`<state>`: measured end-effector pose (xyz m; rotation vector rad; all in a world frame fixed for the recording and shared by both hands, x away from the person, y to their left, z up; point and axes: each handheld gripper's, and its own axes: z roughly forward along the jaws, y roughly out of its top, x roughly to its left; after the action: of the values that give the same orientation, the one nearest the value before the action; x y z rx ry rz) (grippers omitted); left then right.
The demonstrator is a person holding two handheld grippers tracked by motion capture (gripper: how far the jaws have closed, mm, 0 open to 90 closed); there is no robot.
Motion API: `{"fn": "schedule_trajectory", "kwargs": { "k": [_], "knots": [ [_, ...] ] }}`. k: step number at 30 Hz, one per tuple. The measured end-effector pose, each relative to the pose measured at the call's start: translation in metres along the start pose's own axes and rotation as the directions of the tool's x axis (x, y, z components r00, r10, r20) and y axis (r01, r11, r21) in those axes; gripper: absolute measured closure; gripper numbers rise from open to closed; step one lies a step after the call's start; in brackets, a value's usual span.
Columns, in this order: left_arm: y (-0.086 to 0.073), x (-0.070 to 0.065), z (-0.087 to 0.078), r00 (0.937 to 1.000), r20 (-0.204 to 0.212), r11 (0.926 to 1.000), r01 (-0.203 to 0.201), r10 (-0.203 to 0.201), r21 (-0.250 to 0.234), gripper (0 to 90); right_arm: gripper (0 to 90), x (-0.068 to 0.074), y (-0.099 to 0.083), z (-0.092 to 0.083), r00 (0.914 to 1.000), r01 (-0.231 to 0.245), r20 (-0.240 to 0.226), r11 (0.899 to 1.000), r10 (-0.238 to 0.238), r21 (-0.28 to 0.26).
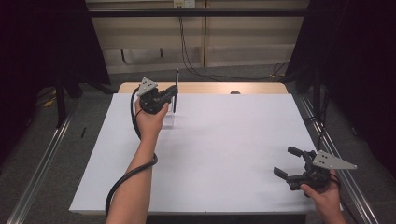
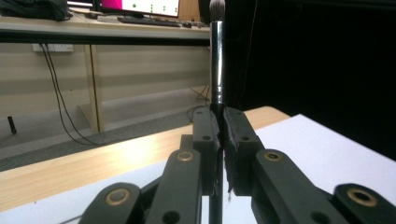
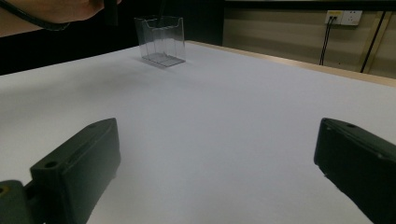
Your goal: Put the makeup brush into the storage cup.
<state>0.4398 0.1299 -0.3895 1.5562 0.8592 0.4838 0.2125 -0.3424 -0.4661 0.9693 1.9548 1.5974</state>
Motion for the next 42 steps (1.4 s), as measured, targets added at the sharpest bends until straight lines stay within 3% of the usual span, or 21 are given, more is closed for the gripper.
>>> {"fn": "schedule_trajectory", "kwargs": {
  "k": [23, 42],
  "knots": [
    [0.017, 0.014, -0.007, 0.9985, -0.051, 0.9994, -0.023, 0.022, -0.025, 84.2, 0.1, 0.0, 0.0, 0.0, 1.0, 0.002, -0.001, 1.0, -0.002, 0.0],
    [0.019, 0.026, -0.015, 0.9948, -0.101, 0.9992, -0.013, 0.01, -0.037, 84.1, 0.1, 0.0, 0.0, 0.0, 1.0, 0.006, -0.003, 1.0, -0.006, 0.0]
  ]
}}
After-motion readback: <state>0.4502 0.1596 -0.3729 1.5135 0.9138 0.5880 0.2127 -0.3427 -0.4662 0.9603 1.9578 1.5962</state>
